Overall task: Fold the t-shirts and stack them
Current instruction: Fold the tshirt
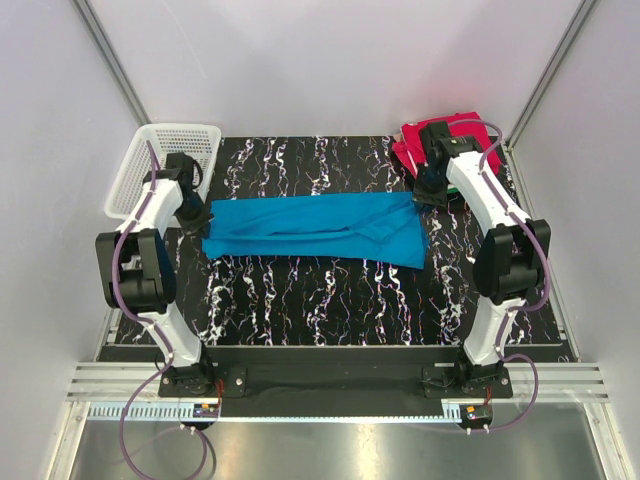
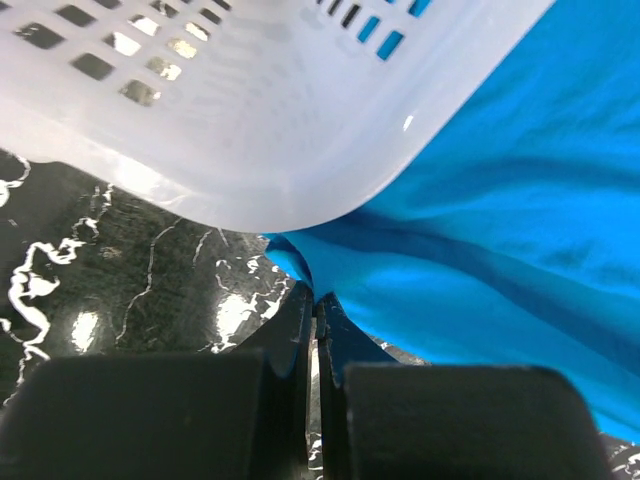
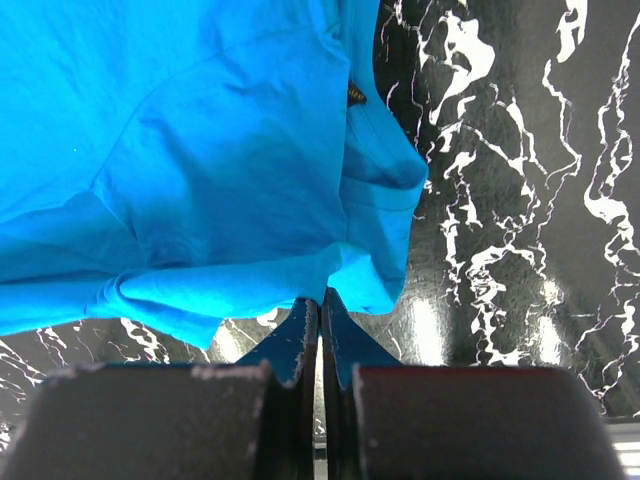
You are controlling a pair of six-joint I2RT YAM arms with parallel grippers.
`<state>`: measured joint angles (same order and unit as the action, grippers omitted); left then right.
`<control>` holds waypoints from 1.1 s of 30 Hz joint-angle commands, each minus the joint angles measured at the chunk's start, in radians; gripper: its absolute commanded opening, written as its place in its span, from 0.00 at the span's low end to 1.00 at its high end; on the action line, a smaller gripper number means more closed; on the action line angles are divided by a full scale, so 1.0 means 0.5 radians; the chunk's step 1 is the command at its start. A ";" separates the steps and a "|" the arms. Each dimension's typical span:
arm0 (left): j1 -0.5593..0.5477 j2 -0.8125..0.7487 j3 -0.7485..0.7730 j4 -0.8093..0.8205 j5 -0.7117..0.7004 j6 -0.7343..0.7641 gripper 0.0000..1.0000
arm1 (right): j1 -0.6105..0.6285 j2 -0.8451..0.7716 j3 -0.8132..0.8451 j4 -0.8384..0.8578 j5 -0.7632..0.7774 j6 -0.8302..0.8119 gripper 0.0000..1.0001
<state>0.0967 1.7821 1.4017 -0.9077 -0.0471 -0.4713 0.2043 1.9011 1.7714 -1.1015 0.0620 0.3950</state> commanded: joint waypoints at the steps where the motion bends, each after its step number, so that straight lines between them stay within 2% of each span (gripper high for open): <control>1: 0.003 -0.018 0.077 -0.025 -0.105 0.034 0.00 | -0.037 0.027 0.120 -0.012 0.023 -0.054 0.00; 10: 0.003 0.077 0.157 -0.031 -0.130 0.059 0.00 | -0.053 0.158 0.237 -0.015 0.036 -0.063 0.00; 14: 0.003 0.014 0.172 -0.038 -0.127 0.065 0.00 | -0.053 0.143 0.277 -0.034 0.036 -0.051 0.00; 22: 0.003 -0.287 -0.030 -0.038 -0.078 0.084 0.00 | -0.053 -0.090 0.108 -0.030 0.036 -0.032 0.00; 33: -0.022 -0.511 -0.306 -0.074 0.024 0.197 0.00 | -0.053 -0.519 -0.229 -0.037 -0.081 0.050 0.00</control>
<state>0.0917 1.5990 1.2892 -0.9443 -0.0521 -0.4107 0.1867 1.7466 1.6936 -1.1172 0.0391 0.3981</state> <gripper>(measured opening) 0.016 0.017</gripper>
